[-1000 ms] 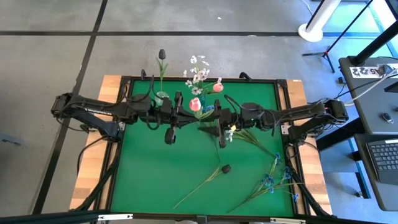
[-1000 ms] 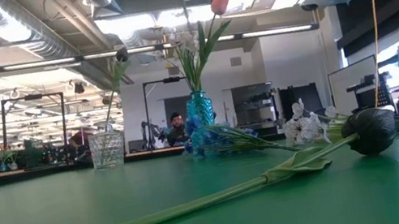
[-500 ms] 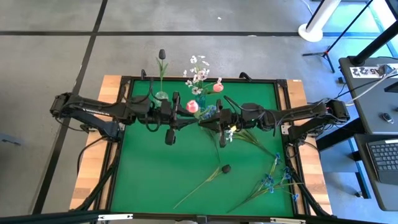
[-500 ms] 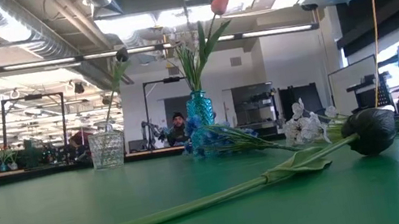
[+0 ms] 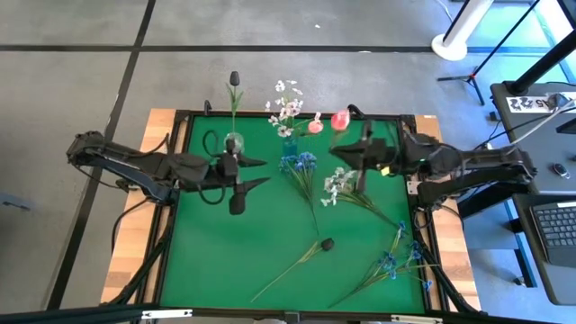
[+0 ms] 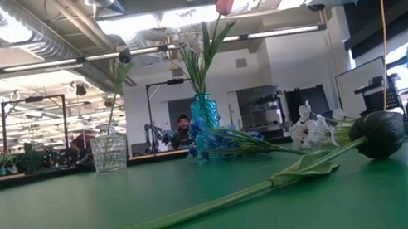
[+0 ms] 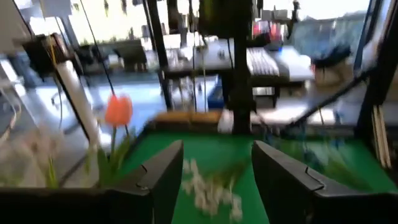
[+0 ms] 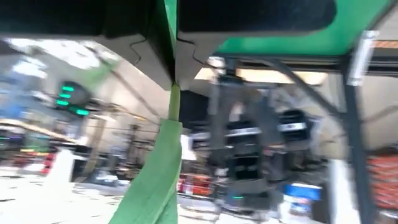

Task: Sort flowers into vase by color
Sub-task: Put the pink tulip into the blue vase

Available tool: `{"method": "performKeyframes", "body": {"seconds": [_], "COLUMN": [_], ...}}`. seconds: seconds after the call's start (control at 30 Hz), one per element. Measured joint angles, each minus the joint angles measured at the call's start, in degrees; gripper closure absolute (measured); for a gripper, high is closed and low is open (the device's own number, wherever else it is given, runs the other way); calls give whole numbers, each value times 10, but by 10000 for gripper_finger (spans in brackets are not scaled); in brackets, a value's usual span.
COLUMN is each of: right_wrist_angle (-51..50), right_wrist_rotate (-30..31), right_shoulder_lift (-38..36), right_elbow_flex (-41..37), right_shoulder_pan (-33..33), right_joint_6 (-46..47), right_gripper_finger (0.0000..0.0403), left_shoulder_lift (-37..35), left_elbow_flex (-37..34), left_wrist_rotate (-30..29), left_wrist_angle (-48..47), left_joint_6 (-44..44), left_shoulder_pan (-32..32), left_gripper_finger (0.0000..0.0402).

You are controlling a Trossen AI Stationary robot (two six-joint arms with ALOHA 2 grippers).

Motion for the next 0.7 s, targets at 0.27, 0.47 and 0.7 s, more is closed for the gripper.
{"method": "performKeyframes", "body": {"seconds": [0.27,0.47,0.7], "right_wrist_angle": [128,423,571], "right_wrist_rotate": [120,125,-38], "right_shoulder_lift": [-104,-71,70], "right_elbow_flex": [-157,-301,-305], "right_shoulder_pan": [-10,-111,-244], "right_joint_6": [-46,-21,105], "right_gripper_finger": [402,402,403], "left_shoulder_lift": [1,4,5], "left_elbow_flex": [-153,-265,-291], "left_wrist_rotate": [15,76,76], "left_wrist_angle": [95,291,299], "left_joint_6": [-69,-101,-143], "left_shoulder_pan": [26,70,113], "left_gripper_finger": [224,224,224]}}
